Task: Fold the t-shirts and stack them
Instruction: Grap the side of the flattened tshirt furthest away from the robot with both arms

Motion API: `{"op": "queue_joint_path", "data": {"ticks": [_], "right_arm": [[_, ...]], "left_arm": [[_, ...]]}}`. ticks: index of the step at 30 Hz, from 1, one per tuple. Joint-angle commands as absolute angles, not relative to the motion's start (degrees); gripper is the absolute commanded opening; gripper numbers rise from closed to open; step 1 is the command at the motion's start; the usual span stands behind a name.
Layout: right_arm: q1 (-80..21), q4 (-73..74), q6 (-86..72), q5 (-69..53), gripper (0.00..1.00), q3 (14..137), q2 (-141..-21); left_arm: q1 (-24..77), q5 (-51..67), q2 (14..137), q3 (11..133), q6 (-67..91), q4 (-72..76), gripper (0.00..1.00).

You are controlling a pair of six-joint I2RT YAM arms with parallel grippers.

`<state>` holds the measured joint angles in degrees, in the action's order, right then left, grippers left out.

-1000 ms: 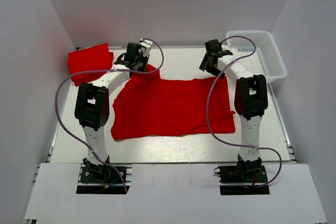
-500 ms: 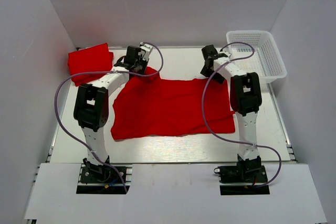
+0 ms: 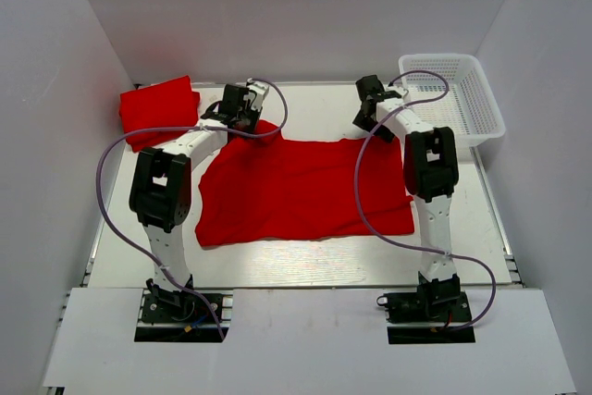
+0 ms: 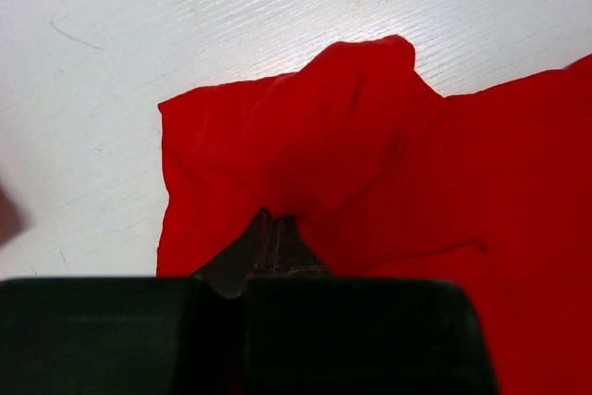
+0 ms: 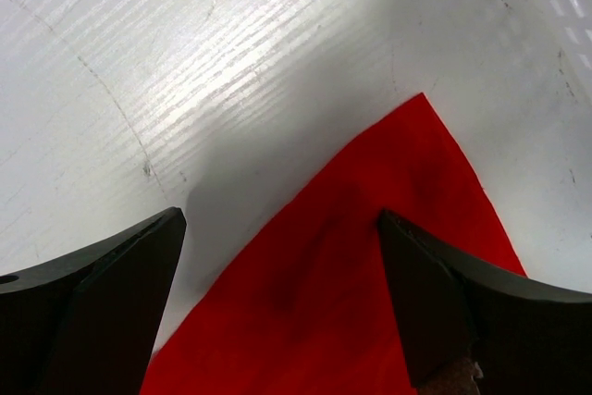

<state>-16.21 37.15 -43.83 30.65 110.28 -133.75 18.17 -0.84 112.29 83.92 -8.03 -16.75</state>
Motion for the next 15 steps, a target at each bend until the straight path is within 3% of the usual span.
{"op": "queue_joint_path", "data": {"ticks": [1,5,7,10,12,14,15], "right_arm": [[-15.91,37.00,-43.77,32.96,0.90,113.72,-135.26],[-15.73,37.96,-43.16,32.61,0.88,114.08,-137.54],[-15.73,38.41,-43.33,32.17,0.79,114.52,-138.51],[-15.82,39.37,-43.42,31.73,0.74,114.52,-139.48],[-15.82,40.08,-43.50,31.64,0.61,114.17,-139.48],[-15.91,40.52,-43.51,31.55,0.39,113.04,-138.87],[-15.82,40.60,-43.68,31.38,0.33,111.72,-138.08]], "left_arm": [[18.02,-0.97,107.67,83.76,-8.26,-17.40,0.00],[18.02,-0.97,107.14,83.76,-7.74,-17.40,0.00],[18.02,-0.35,107.14,83.76,-7.73,-17.92,0.00],[18.02,-0.35,107.14,83.76,-7.73,-17.93,0.00],[18.02,-1.05,107.14,83.76,-7.73,-18.46,0.00],[18.02,-1.05,107.14,83.76,-7.73,-18.46,0.00],[18.02,-1.05,107.14,83.76,-7.73,-18.46,0.00]]}}
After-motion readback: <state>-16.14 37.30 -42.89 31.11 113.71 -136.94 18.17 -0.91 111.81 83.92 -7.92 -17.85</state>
